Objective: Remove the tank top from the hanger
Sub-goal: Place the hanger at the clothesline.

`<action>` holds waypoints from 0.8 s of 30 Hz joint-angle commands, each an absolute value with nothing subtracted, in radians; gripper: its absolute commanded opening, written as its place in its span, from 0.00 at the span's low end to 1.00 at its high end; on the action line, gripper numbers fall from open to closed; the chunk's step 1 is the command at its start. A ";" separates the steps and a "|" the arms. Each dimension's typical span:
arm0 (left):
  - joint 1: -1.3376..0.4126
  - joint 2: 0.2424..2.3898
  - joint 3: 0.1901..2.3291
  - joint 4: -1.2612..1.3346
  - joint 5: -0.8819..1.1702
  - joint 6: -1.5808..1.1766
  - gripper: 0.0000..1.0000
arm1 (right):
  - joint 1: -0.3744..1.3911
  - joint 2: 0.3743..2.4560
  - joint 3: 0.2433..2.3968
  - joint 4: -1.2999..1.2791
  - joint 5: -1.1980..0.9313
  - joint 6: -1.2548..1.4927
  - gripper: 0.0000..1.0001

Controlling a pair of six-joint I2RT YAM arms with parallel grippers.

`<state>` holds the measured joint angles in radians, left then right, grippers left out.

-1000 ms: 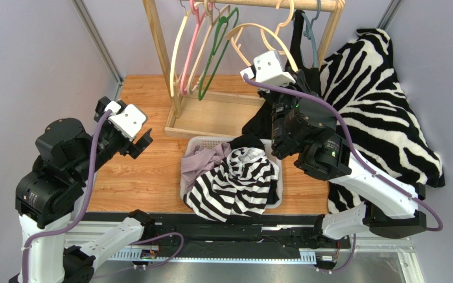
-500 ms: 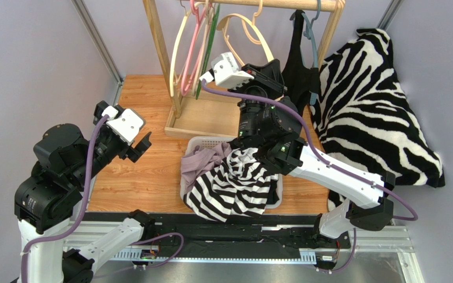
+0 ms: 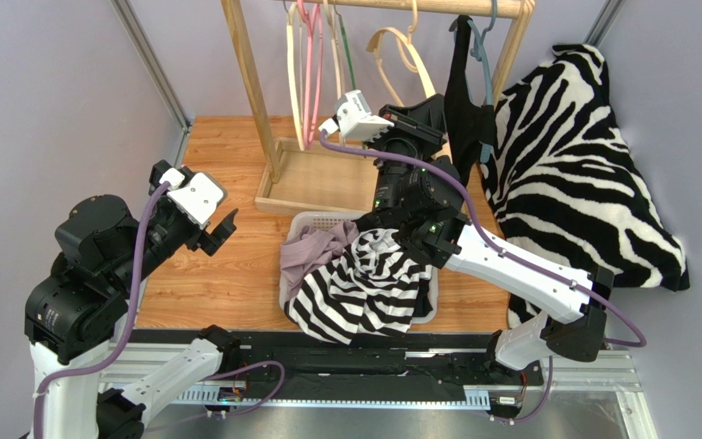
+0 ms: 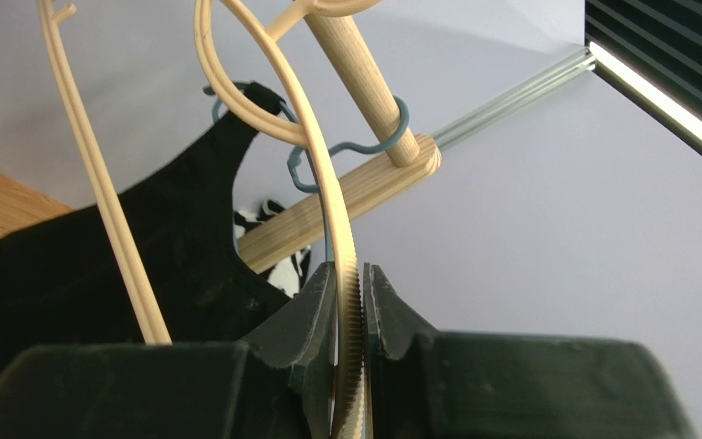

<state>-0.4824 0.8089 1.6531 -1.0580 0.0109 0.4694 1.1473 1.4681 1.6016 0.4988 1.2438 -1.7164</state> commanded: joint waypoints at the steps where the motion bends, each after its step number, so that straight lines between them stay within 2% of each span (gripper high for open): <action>1: -0.479 0.815 1.658 -1.035 0.034 0.437 0.90 | 1.065 1.437 1.543 0.705 1.171 -1.853 0.00; 6: -0.479 0.808 1.638 -1.034 0.035 0.437 0.90 | 1.013 1.485 1.528 0.742 1.121 -1.862 0.00; 16: -0.479 0.795 1.605 -1.025 0.043 0.431 0.90 | 0.977 1.601 1.672 0.621 1.075 -1.773 0.00; 24: -0.479 0.787 1.598 -1.031 0.051 0.422 0.90 | 0.920 1.640 1.697 0.539 1.071 -1.652 0.00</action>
<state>-0.4824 0.7979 1.6032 -1.0569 0.0395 0.4503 0.9516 1.6321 1.6318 0.5896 1.0973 -1.7378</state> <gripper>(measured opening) 0.898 0.148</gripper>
